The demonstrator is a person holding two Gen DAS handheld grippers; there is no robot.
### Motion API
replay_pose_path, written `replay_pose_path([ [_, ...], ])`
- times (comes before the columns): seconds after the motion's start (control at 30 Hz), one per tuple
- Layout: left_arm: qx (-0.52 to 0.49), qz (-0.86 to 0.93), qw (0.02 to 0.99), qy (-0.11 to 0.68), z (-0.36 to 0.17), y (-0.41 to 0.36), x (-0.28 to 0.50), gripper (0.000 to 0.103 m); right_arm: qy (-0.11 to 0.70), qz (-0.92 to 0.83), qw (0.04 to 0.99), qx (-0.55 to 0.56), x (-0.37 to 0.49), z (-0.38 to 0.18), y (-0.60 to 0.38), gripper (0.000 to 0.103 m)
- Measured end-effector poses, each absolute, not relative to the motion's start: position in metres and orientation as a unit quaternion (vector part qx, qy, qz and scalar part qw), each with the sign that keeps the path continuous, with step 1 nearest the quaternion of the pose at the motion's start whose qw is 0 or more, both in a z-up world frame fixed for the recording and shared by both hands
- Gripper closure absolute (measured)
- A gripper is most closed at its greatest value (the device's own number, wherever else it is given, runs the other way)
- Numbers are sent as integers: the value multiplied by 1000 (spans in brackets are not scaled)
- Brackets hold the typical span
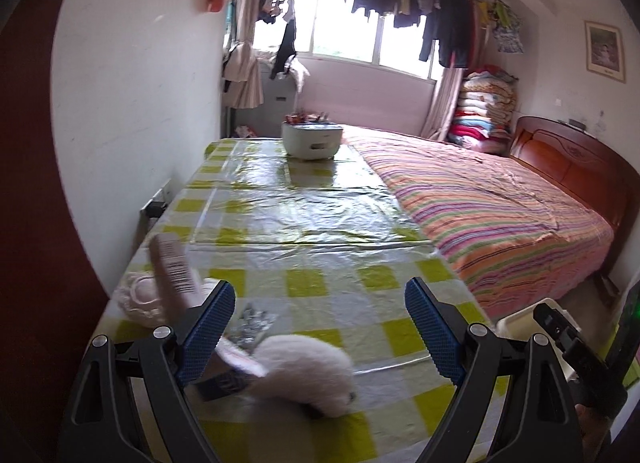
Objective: Collect trash
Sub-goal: 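Move both grippers back to the white plush toy and medicine box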
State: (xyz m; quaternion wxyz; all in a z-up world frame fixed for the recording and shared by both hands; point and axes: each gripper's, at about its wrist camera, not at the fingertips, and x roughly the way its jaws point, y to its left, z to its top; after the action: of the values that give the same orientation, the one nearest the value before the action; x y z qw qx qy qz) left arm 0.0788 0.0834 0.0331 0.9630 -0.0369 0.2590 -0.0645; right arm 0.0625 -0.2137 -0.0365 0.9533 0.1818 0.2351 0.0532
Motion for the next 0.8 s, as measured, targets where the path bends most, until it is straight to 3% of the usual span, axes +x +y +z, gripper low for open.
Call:
replay_pose_path([
  [0.8, -105, 33, 948, 299, 8, 200, 88, 19, 343, 217, 910, 87, 93, -70, -77, 10],
])
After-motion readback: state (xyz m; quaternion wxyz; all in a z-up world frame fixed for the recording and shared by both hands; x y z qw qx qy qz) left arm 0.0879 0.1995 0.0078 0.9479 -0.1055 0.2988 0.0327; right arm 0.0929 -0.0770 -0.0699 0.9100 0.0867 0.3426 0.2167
